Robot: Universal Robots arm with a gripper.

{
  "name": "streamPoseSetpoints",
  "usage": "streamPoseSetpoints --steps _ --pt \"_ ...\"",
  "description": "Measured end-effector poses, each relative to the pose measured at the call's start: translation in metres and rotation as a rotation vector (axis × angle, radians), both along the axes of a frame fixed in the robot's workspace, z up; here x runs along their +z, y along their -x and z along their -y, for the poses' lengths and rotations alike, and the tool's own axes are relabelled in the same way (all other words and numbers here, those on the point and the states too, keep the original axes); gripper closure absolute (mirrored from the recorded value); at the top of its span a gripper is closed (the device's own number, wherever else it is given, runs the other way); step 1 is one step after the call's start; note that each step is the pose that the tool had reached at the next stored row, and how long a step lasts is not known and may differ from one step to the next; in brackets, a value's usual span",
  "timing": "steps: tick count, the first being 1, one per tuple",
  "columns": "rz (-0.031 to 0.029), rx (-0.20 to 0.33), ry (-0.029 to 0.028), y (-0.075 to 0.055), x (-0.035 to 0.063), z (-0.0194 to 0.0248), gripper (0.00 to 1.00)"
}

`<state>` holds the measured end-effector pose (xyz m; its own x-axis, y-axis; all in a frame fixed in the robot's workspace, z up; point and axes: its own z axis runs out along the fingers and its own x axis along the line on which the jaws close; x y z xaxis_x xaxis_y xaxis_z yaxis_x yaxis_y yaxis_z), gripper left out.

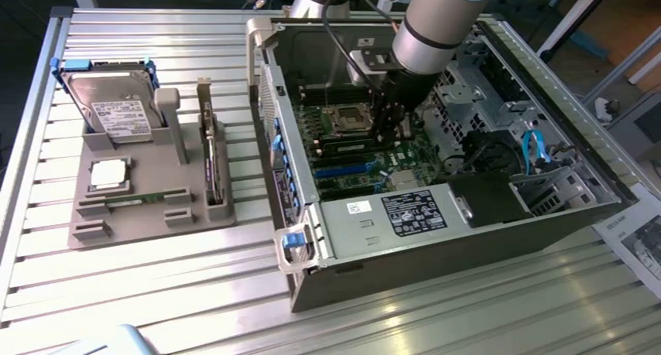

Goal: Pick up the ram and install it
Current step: 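Insert the ram into the slot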

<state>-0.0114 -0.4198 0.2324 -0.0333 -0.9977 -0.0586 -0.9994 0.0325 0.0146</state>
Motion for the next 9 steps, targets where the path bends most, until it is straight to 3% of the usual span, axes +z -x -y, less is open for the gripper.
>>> streamPoseSetpoints --steps 9 --pt "0.0001 0.0 -0.0002 0.0 0.0158 -0.0001 0.75"
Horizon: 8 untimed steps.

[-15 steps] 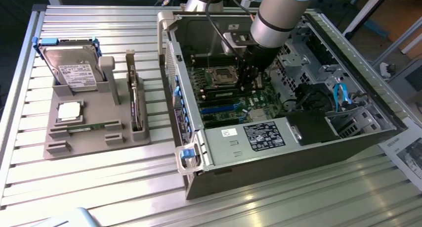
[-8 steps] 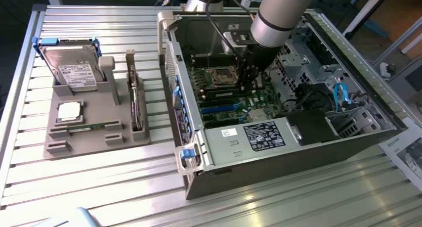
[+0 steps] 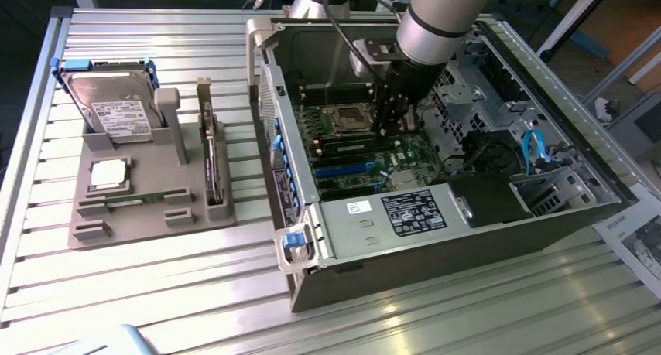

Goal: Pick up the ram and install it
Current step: 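Insert the ram into the slot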

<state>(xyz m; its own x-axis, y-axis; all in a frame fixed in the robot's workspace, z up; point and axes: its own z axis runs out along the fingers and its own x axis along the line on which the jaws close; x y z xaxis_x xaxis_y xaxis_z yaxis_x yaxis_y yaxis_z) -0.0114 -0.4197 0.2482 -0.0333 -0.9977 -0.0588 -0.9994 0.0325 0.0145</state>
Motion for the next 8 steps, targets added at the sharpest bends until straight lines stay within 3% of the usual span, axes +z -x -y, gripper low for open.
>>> streamPoseSetpoints --steps 8 --pt "0.0 0.0 0.0002 0.0 0.0209 0.0 0.75"
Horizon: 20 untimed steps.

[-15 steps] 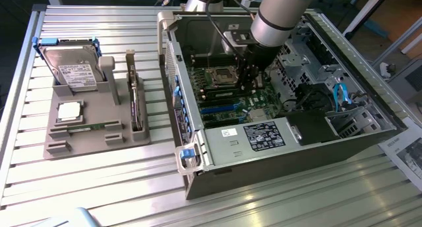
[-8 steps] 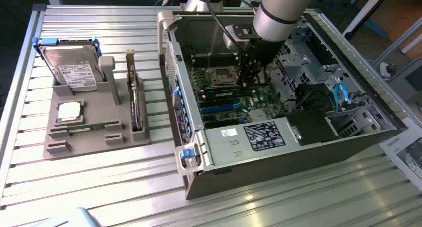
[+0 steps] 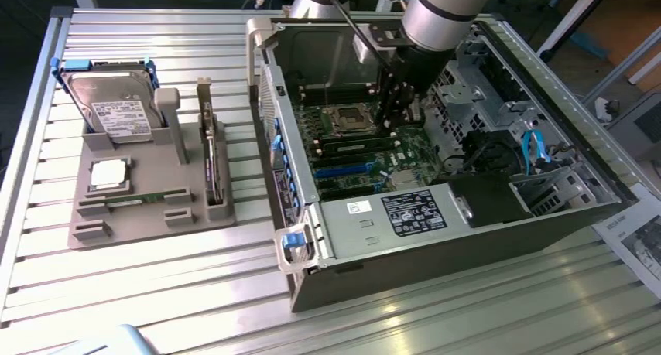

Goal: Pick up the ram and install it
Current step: 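Insert the ram into the slot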

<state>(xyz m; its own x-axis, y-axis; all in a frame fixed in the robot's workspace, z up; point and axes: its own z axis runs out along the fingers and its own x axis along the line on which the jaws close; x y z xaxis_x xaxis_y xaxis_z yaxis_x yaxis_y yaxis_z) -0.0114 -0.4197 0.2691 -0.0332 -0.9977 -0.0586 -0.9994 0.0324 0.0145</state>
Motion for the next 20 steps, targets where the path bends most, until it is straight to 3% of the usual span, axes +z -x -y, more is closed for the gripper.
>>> streamPoseSetpoints --steps 4,7,20 --pt "0.0 0.0 0.0011 0.0 0.0095 0.0 0.75" --pt "0.0 0.0 0.0013 0.0 0.0234 0.0 0.75" --pt "0.0 0.0 0.0034 0.0 0.0556 0.0 0.75"
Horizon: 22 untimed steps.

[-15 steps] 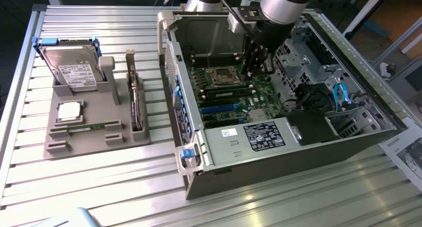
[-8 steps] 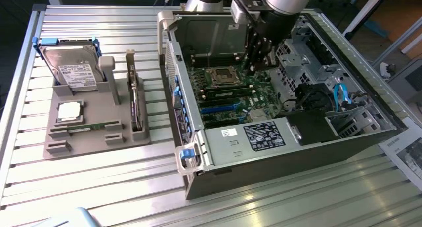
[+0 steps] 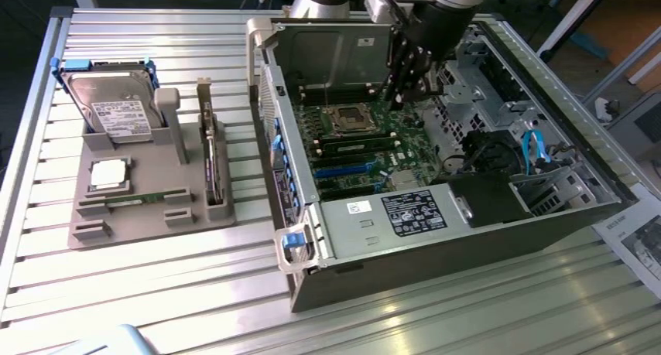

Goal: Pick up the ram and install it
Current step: 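Insert the ram into the slot, then press down the ram until it locks into place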

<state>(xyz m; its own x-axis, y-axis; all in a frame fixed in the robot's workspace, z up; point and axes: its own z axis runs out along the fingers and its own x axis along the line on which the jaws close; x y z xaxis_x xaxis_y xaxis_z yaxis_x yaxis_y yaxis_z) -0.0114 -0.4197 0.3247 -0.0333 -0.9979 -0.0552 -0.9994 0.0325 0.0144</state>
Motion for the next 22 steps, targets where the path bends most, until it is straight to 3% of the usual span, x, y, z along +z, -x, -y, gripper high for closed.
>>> streamPoseSetpoints --steps 6,19,20,22 --pt "0.0 0.0 0.0012 0.0 0.011 0.0 0.75" --pt "0.0 0.0 0.0014 0.0 0.011 0.0 0.75" --pt "0.0 0.0 0.0013 0.0 0.011 0.0 0.76" --pt "0.0 0.0 0.0013 0.0 0.011 0.0 0.89"
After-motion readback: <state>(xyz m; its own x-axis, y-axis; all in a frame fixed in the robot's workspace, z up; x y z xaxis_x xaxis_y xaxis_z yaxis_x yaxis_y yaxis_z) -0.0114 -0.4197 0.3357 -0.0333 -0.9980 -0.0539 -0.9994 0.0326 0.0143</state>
